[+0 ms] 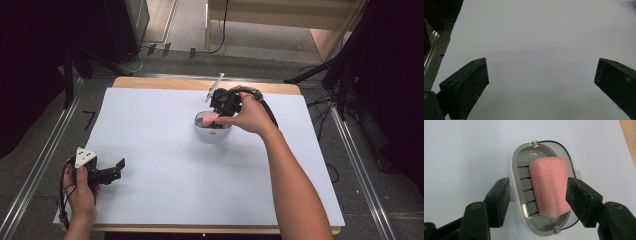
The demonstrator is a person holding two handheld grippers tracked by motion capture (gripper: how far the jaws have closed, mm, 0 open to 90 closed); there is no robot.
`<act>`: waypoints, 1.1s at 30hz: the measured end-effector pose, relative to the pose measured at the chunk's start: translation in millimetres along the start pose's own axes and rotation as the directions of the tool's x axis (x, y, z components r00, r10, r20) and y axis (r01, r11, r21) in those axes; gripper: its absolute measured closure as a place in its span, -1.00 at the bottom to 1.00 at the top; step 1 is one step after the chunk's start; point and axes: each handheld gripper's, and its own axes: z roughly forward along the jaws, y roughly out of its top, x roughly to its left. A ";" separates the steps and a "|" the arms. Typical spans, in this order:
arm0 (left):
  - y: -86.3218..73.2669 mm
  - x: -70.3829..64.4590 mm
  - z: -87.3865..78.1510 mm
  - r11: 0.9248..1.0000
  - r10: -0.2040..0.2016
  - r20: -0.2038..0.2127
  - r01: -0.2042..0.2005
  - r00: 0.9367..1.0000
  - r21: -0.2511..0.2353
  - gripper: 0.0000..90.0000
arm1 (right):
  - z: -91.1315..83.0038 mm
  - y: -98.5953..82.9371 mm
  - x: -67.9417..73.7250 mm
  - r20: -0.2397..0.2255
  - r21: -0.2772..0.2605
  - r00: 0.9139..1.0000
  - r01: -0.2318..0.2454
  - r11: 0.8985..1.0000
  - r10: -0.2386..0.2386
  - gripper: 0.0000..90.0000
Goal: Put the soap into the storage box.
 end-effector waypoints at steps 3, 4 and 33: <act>0.0 0.0 -0.1 1.000 0.000 0.001 0.000 1.000 0.000 -1.00 | -3.9 -0.7 4.0 -0.002 -0.005 0.999 -0.045 0.999 0.045 -0.21; 0.0 0.0 0.0 1.000 0.000 0.000 0.000 1.000 0.000 -1.00 | -4.8 -1.6 5.0 -0.008 0.002 0.998 -0.057 0.998 0.057 -0.24; -0.1 -0.2 0.0 1.000 0.001 -0.001 -0.001 1.000 0.000 -1.00 | -10.6 -67.4 23.1 0.047 -0.041 0.984 -0.170 0.985 0.172 -0.53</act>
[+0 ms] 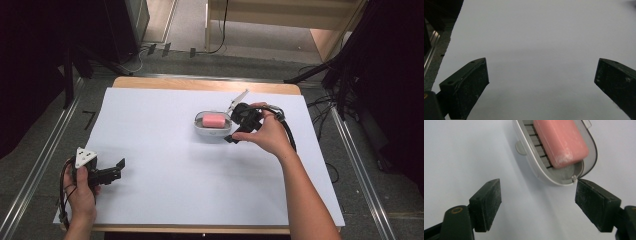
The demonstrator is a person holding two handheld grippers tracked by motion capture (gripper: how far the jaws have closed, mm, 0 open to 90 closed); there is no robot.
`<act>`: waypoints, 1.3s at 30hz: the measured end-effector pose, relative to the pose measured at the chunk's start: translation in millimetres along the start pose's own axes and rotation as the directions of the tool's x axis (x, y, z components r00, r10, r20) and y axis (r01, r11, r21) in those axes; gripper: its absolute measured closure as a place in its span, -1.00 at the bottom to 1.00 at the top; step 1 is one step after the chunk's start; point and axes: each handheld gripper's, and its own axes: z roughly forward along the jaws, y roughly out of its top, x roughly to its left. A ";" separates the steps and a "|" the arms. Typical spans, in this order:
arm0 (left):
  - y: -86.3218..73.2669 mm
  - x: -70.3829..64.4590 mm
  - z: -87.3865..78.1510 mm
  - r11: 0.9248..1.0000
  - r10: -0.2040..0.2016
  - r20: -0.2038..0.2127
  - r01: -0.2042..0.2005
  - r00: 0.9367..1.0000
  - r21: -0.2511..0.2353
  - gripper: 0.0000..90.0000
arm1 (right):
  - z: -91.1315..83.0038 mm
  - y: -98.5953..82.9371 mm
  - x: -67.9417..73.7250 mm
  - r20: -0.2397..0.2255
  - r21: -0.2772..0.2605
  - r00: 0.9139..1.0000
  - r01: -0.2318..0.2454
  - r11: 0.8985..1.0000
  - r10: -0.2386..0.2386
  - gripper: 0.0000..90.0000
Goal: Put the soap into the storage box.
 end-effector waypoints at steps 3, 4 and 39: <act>0.0 -0.2 0.0 1.000 -0.001 0.000 0.001 1.000 0.000 -1.00 | -1.2 -7.0 0.7 0.000 0.004 1.000 -0.026 1.000 0.026 -0.57; -0.1 -0.1 0.0 1.000 -0.001 0.000 0.001 1.000 0.000 -1.00 | -1.7 -9.3 1.0 0.003 0.004 1.000 -0.031 1.000 0.031 -0.59; -0.2 -0.7 0.2 1.000 0.005 -0.005 -0.005 1.000 0.000 -1.00 | -4.2 -97.2 24.2 0.121 -0.057 0.976 -0.178 0.982 0.184 -0.68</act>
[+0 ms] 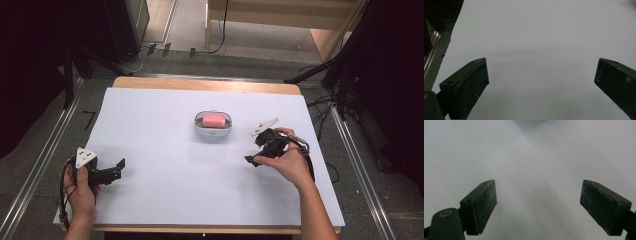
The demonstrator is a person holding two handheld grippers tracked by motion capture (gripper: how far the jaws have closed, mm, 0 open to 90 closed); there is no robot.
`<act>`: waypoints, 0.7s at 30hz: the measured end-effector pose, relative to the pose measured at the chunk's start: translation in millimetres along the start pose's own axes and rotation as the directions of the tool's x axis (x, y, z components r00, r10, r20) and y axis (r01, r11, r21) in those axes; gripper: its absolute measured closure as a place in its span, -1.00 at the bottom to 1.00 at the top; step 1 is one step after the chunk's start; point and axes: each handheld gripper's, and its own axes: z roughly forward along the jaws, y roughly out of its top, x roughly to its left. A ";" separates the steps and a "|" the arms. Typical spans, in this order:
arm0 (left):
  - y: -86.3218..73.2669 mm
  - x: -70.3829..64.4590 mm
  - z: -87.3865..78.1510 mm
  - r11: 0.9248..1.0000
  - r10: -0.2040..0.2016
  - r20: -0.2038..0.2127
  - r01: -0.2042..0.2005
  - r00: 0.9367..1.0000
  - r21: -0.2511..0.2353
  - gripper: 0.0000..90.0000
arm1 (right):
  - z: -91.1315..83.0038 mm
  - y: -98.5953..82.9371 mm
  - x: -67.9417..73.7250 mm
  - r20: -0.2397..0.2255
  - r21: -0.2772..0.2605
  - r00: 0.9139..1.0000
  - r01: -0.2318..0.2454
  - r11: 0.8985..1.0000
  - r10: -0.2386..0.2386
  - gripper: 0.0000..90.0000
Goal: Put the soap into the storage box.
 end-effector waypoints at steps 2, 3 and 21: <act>0.0 -0.1 -0.2 1.000 0.001 0.002 -0.001 1.000 0.000 -1.00 | -1.4 -8.2 -1.2 0.004 -0.012 1.000 -0.019 1.000 0.019 -0.68; 0.0 -0.1 -0.2 1.000 0.002 0.002 -0.002 1.000 0.000 -1.00 | -1.4 -8.2 -1.2 0.004 -0.012 1.000 -0.019 1.000 0.019 -0.68; 0.0 -0.7 -0.3 1.000 0.008 -0.002 -0.008 1.000 0.003 -1.00 | -9.8 -67.0 -0.2 0.087 -0.133 0.985 -0.134 0.982 0.146 -0.71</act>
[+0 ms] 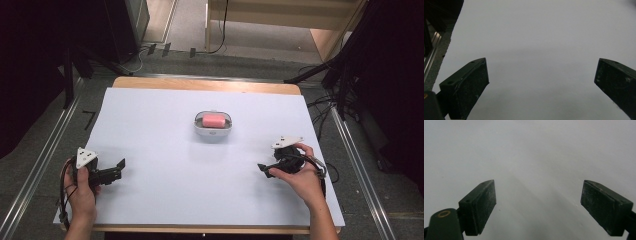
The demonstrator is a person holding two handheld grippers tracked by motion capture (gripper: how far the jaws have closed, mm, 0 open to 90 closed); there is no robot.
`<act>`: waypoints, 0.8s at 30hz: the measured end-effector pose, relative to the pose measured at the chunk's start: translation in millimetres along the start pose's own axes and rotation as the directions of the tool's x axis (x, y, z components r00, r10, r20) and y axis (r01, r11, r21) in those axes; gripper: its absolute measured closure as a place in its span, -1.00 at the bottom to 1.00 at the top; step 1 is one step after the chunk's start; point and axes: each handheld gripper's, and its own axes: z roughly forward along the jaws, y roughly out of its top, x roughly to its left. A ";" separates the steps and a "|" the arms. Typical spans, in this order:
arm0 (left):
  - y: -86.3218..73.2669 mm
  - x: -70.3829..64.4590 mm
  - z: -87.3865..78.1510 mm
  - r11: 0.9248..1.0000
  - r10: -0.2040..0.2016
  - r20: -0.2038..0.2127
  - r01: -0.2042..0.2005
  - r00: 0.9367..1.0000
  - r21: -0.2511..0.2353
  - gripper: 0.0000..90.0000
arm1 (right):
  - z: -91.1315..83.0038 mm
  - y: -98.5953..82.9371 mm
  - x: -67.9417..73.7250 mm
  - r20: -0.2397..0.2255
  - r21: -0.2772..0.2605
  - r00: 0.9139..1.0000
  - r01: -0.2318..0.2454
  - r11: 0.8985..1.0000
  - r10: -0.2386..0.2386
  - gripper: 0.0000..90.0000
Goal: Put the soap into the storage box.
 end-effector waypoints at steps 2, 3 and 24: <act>0.0 0.0 0.0 1.000 0.000 0.000 0.000 1.000 0.000 -1.00 | -1.7 -6.0 -1.0 -0.005 -0.007 1.000 -0.020 1.000 0.020 -0.71; 0.0 0.0 -0.1 1.000 0.001 0.000 -0.001 1.000 0.000 -1.00 | -2.8 -8.2 -1.1 -0.004 -0.007 1.000 -0.029 1.000 0.029 -0.71; -0.1 -0.8 0.2 1.000 0.004 -0.002 -0.004 1.000 -0.001 -1.00 | -29.3 -60.0 -12.8 -0.003 -0.066 0.987 -0.159 0.985 0.160 -0.97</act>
